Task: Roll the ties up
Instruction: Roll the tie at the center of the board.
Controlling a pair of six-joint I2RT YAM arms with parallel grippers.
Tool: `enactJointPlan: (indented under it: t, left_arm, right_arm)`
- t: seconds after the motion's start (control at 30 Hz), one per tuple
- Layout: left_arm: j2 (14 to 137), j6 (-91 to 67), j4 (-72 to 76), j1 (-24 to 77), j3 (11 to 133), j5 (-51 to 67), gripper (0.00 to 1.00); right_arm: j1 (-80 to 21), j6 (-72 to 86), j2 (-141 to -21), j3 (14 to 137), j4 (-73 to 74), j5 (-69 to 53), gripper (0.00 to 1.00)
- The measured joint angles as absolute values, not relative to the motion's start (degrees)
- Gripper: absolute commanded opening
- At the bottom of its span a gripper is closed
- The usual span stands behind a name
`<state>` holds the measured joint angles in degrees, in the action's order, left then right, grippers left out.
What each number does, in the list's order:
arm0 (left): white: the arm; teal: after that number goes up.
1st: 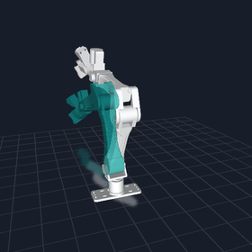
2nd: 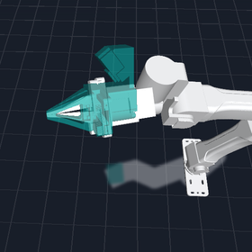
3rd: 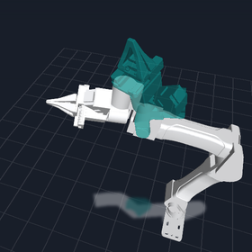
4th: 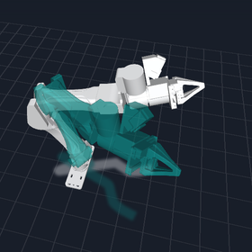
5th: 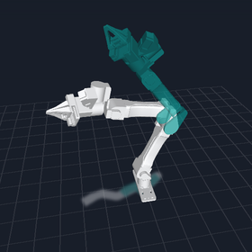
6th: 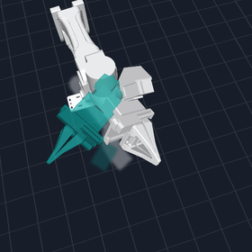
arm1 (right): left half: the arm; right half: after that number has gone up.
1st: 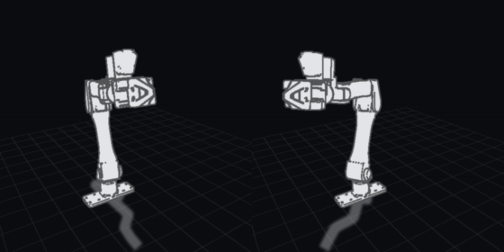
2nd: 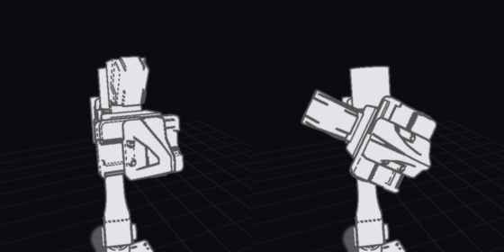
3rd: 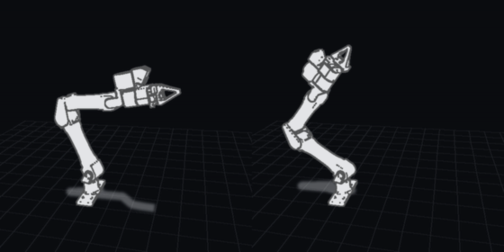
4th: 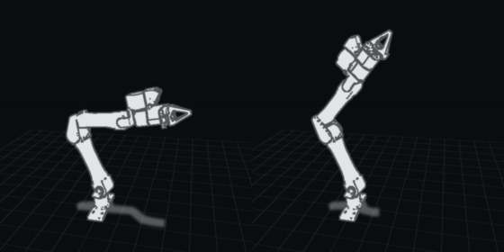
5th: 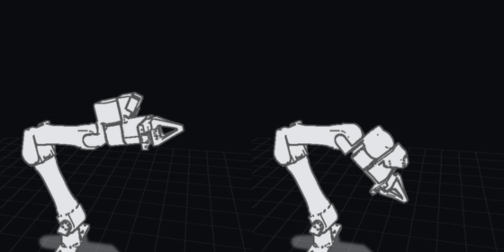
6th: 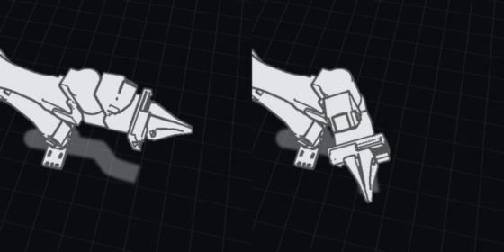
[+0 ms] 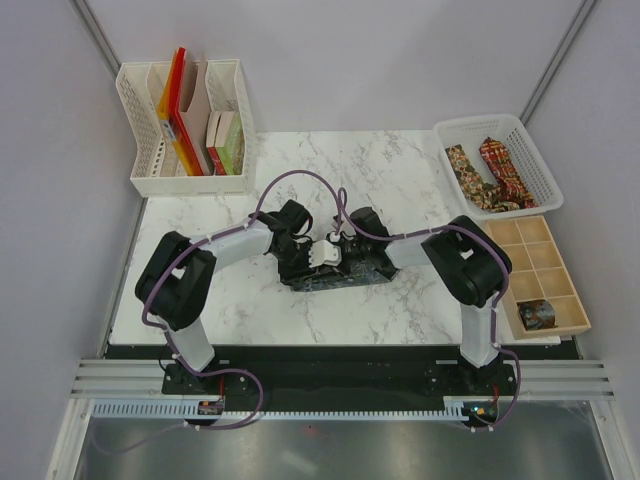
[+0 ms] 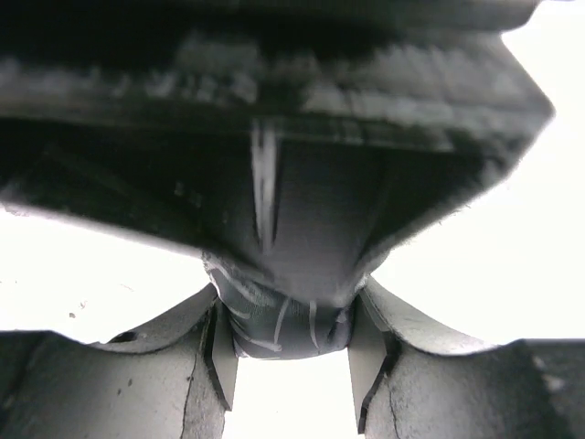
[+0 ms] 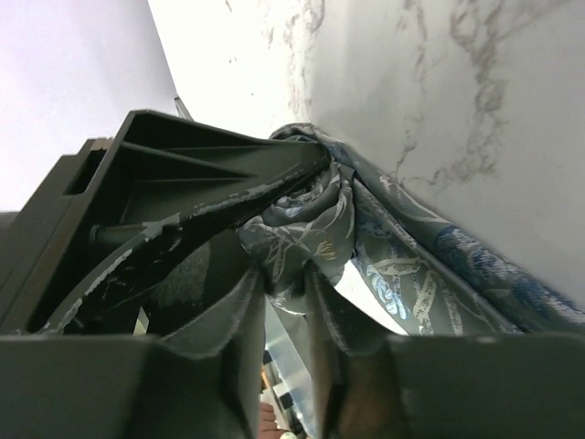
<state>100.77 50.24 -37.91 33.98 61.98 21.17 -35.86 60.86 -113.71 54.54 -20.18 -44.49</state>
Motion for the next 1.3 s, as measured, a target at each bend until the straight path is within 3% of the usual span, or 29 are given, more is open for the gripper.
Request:
enactJointPlan:
  t: [0.13,0.43,0.77,0.87,1.17,1.3]
  left_arm:
    - [100.77,50.24,-37.89,33.98,61.98,21.19,0.4]
    - [100.57,50.39,-37.26,33.82,61.73,22.35,0.65]
    - [97.25,50.52,-38.28,33.82,61.1,25.96,0.81]
    - [95.31,50.43,-38.63,33.89,61.1,27.16,0.98]
    - [86.67,48.21,-37.54,31.94,59.64,31.03,1.0]
    - [80.14,42.09,-35.14,26.41,59.33,34.72,1.0]
  right_arm:
    - [-35.77,59.4,-113.91,55.46,-18.41,-44.34,0.0]
    - [-34.72,54.13,-113.97,57.32,-13.1,-44.62,0.0]
    - [-32.34,49.47,-115.28,57.58,-7.68,-44.64,0.0]
    - [-31.66,48.49,-115.98,57.76,-6.5,-44.73,0.0]
    - [-31.09,45.95,-117.54,59.7,-4.29,-45.6,0.0]
    - [-31.0,46.22,-117.84,59.79,-4.36,-46.02,0.0]
